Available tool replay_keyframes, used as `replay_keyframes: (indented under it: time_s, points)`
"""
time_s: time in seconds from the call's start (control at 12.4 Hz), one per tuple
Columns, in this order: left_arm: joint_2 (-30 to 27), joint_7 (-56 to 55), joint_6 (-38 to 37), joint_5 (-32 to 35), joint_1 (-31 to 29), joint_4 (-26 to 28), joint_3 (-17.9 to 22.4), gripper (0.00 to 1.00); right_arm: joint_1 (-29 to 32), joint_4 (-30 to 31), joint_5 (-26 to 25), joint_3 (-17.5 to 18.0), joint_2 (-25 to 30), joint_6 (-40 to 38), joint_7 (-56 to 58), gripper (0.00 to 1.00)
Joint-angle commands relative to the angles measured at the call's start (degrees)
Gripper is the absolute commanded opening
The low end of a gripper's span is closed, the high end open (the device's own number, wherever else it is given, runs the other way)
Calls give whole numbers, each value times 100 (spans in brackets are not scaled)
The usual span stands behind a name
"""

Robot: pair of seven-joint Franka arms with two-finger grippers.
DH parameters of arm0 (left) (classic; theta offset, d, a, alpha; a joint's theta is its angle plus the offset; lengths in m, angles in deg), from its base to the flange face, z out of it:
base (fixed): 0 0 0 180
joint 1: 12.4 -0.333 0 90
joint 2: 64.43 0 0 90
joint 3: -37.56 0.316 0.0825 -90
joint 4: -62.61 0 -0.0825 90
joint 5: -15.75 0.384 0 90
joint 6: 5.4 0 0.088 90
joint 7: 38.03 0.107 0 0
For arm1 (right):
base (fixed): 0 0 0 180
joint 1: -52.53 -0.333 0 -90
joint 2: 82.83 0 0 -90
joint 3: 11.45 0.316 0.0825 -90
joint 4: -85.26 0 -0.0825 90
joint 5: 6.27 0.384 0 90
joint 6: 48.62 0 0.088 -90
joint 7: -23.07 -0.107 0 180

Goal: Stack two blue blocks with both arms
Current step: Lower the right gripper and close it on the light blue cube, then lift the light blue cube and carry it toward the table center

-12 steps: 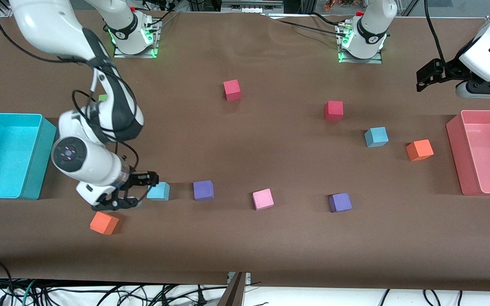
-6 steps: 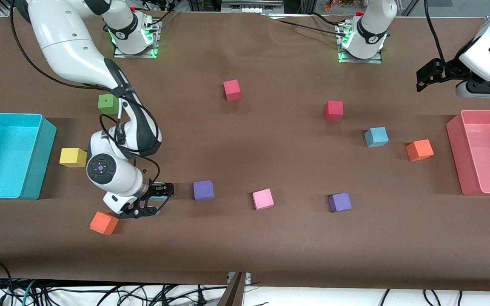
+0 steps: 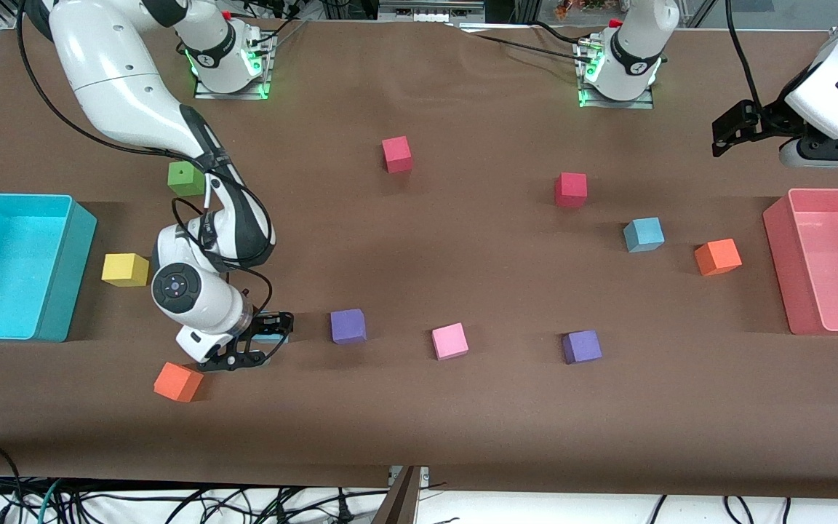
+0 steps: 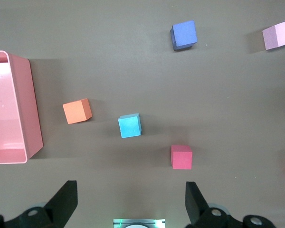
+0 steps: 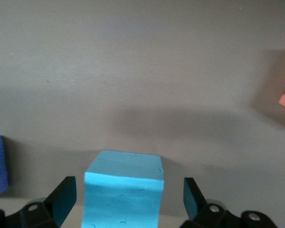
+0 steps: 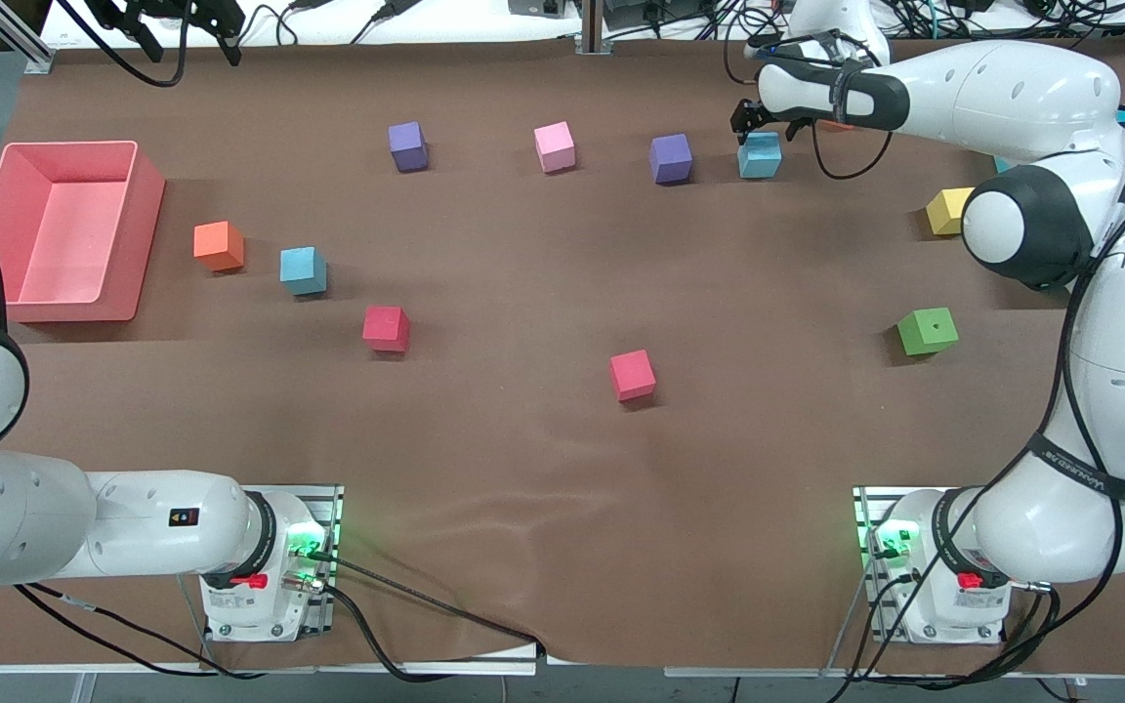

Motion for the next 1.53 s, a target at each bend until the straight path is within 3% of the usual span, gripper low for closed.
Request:
replay_keyframes:
  time_s: [0.0,0.16,0.32,0.4,0.64,1.05,1.29,1.45]
  points:
    - [-136,-52,-12,-65,35,79,26,100,10,288,-124,21,167,75,-411,100]
    - [-135,-52,-12,-65,27,96,26,100,1,375,-115,21,150,93,-412,95]
    - [-135,-61,-12,-65,27,96,26,100,1,393,-124,21,141,66,-377,38]
    - [-135,-61,-12,-65,27,96,26,100,1,393,-115,38,141,58,-385,21]
    - [-135,-52,-12,-65,27,96,35,100,1,367,-124,47,333,-134,-253,20]
    - [-135,-52,-12,-65,27,105,52,100,1,271,-98,64,1062,-1205,-280,20]
    - [-135,-52,-12,-65,27,123,52,100,-252,-342,-71,196,1160,-2347,-367,20]
    - [-135,-52,-3,-65,18,140,52,100,-525,-582,-71,223,1152,-2693,-961,20]
